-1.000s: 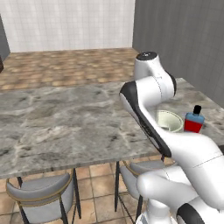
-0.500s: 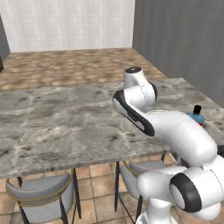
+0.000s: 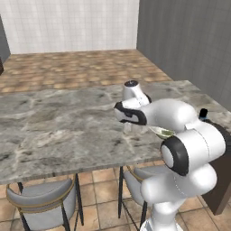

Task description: There is a bowl on the dining counter. Grab a lemon wedge from the fridge and place it in the bowl. Then get the liquor bottle and glass cup from the cabinet and place them next to the bowl.

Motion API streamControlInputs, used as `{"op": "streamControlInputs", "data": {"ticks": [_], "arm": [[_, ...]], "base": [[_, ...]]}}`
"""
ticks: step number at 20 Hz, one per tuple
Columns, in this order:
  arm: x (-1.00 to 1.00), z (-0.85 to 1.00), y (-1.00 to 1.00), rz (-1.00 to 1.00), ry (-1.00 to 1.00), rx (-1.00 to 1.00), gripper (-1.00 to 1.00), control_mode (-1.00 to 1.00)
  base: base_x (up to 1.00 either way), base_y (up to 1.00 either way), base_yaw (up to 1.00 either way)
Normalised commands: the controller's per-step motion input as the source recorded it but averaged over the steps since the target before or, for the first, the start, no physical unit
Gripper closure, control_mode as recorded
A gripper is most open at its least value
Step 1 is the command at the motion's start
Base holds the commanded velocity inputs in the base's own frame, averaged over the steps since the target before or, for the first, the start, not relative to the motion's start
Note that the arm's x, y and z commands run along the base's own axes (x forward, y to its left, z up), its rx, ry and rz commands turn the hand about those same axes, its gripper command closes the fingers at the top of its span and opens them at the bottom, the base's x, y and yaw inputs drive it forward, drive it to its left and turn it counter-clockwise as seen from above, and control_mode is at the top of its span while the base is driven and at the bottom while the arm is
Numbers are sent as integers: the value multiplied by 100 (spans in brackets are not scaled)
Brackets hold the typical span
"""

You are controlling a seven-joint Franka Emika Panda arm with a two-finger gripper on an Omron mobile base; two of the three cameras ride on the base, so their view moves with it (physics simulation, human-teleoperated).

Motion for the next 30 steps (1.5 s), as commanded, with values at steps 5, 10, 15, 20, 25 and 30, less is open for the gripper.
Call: {"op": "streamControlInputs", "data": {"ticks": [5, 10, 15, 20, 25, 30], "arm": [[86, -66, 0, 0, 1, 0, 100, -100], [39, -68, 0, 0, 0, 0, 100, -100], [0, -52, 0, 0, 0, 0, 100, -100], [-1, -30, 0, 0, 0, 0, 100, -100], [0, 0, 0, -4, 0, 0, -100, -100], [-5, 19, -4, -4, 0, 0, -100, -100]], "base": [[0, 0, 0], [0, 0, 0], [0, 0, 0], [0, 0, 0], [0, 0, 0], [0, 0, 0]]}}
